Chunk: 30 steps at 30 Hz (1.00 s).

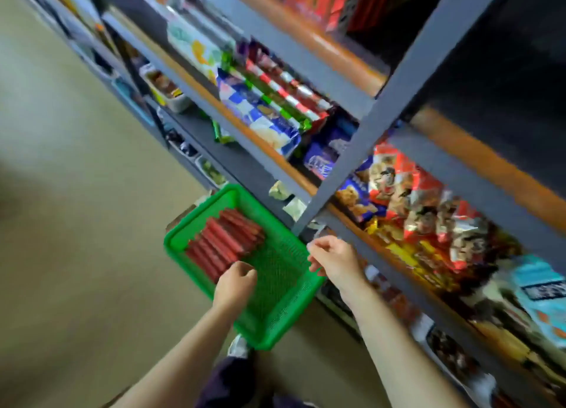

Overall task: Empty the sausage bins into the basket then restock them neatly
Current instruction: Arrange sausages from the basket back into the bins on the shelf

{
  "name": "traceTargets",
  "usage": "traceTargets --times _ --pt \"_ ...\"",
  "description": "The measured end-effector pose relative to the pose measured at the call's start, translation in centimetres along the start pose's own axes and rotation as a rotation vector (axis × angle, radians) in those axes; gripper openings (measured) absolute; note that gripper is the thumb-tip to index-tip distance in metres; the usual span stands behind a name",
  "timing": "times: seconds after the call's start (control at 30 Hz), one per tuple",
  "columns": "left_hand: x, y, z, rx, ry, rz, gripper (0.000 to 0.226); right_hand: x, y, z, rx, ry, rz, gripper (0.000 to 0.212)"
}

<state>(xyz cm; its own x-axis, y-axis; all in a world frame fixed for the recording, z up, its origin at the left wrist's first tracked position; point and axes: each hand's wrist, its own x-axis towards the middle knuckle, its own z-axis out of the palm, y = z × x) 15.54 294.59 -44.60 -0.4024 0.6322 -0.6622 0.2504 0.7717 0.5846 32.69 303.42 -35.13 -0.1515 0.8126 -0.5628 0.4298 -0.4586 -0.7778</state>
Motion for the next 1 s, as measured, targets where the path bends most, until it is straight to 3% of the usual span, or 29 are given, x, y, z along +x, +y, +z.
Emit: traceTargets --times 0.1,0.23,0.33,0.4,0.6,0.7,0.8,1.0 --pt "3.2 -6.8 -1.3 0.001 0.015 -0.146 0.011 4.7 7.0 6.4 -0.123 -0.087 0.158 0.017" --pt "7.4 -12.9 -1.9 -0.039 0.120 -0.235 0.044 9.1 13.7 13.0 -0.265 -0.220 0.256 0.017" --pt "10.1 -15.6 -1.6 -0.111 0.172 -0.209 0.070 12.1 16.2 16.9 -0.351 -0.274 0.228 0.014" --pt "11.6 -16.7 -1.2 -0.211 0.202 -0.173 0.074 14.4 17.0 18.8 -0.413 -0.226 0.126 0.017" --pt "14.3 -20.2 -0.1 -0.381 0.324 -0.145 0.075 19.9 16.1 22.0 -0.601 -0.074 -0.154 0.060" --pt "14.3 -20.5 0.0 -0.495 0.299 -0.157 0.056 21.6 16.0 24.4 -0.726 -0.097 -0.194 0.073" --pt "14.5 -20.8 -0.2 -0.634 0.208 -0.259 0.028 23.0 15.9 26.7 -0.891 -0.095 -0.210 0.082" --pt "15.0 -21.8 -0.5 -0.658 0.145 -0.271 0.023 24.6 15.9 28.3 -0.943 0.026 -0.179 0.087"
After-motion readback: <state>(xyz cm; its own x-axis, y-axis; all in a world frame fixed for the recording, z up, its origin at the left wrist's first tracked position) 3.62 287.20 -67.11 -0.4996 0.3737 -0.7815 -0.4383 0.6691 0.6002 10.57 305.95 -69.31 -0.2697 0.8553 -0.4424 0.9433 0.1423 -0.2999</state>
